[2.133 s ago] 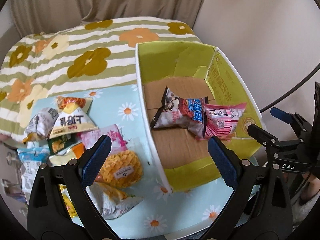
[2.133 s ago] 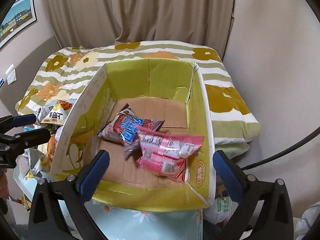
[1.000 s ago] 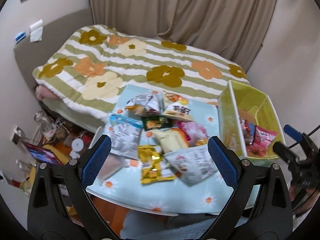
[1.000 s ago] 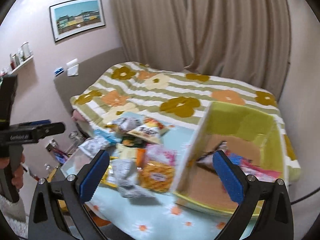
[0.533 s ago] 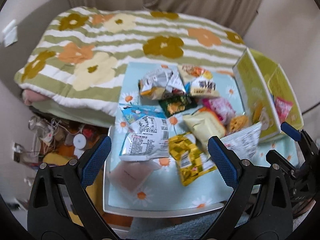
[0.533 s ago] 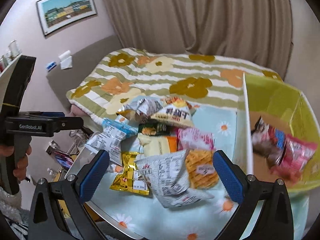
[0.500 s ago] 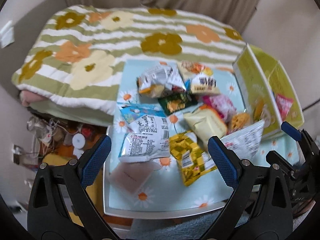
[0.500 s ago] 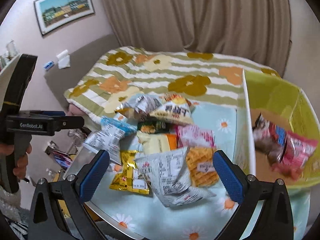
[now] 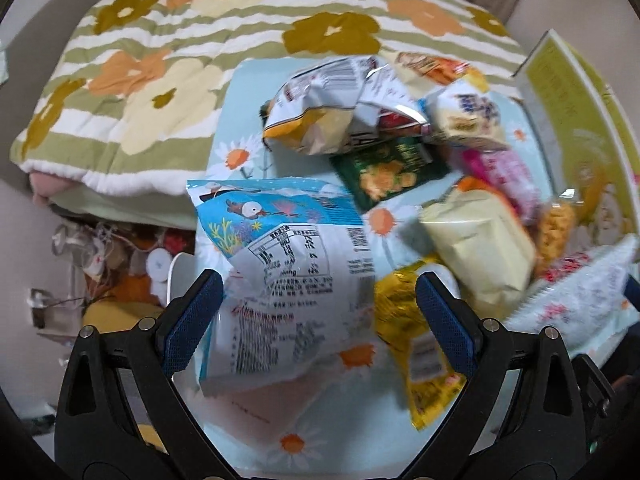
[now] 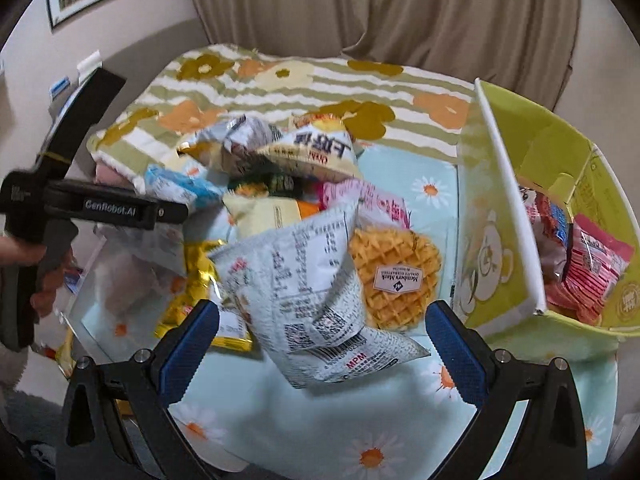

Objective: Organize snacks
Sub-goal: 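Grasp the white-blue bag with the left tool while the right tool grasps the white printed bag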

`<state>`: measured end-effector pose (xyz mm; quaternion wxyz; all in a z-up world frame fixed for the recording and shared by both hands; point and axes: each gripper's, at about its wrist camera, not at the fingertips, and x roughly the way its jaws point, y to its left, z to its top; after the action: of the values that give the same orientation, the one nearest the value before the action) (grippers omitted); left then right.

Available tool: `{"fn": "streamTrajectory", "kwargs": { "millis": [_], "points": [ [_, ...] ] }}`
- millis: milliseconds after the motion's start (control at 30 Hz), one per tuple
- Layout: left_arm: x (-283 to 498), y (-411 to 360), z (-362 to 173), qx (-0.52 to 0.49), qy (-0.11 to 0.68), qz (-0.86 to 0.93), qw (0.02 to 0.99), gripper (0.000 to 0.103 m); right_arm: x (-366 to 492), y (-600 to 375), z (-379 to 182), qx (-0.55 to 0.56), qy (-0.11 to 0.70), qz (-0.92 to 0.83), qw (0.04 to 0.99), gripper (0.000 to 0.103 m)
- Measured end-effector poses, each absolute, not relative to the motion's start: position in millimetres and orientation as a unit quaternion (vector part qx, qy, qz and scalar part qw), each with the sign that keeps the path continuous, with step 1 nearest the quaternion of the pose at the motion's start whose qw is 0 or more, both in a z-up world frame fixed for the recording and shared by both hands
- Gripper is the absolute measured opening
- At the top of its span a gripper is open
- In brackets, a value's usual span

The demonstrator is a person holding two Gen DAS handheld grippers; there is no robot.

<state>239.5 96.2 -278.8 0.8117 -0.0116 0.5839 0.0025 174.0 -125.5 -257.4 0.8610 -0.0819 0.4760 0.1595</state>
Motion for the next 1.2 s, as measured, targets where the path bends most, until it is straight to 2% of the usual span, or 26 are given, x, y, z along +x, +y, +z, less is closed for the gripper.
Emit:
{"fn": "streamTrajectory", "kwargs": {
  "millis": [100, 200, 233, 400, 467, 700, 733, 1133, 1200],
  "points": [
    [243.7, 94.2, -291.8, 0.001, 0.585, 0.018, 0.811, 0.094, 175.4, -124.0, -264.4, -0.104, 0.482, 0.169, 0.854, 0.103],
    [247.6, 96.6, -298.5, 0.003, 0.586, 0.03, 0.81, 0.086, 178.8, -126.0, -270.9, -0.112, 0.486, 0.173, 0.849, 0.103],
    [248.6, 97.8, -299.4, 0.002, 0.586, 0.032, 0.81, 0.081, 179.7, -126.9, -272.8, -0.11, 0.488, 0.175, 0.848, 0.103],
    [251.2, 102.6, -300.8, -0.003, 0.588, 0.034, 0.808, 0.075, 185.8, -127.7, -277.9, -0.101, 0.494, 0.186, 0.843, 0.103],
    [250.9, 102.8, -300.5, -0.004, 0.588, 0.028, 0.808, 0.067, 187.3, -125.4, -279.3, -0.102, 0.495, 0.193, 0.841, 0.103],
    [248.6, 106.3, -296.3, -0.013, 0.591, 0.016, 0.807, 0.06, 192.1, -119.2, -281.0, -0.114, 0.495, 0.212, 0.835, 0.103],
    [248.0, 106.9, -293.7, -0.016, 0.589, 0.015, 0.808, 0.056, 192.2, -118.3, -281.4, -0.116, 0.494, 0.213, 0.835, 0.103],
    [231.8, 108.6, -267.2, -0.031, 0.574, 0.002, 0.818, 0.054, 193.0, -105.1, -291.4, -0.142, 0.504, 0.228, 0.821, 0.099],
    [228.2, 109.2, -265.4, -0.032, 0.575, 0.001, 0.818, 0.054, 192.7, -103.4, -292.8, -0.143, 0.506, 0.229, 0.82, 0.096]
  ]
}}
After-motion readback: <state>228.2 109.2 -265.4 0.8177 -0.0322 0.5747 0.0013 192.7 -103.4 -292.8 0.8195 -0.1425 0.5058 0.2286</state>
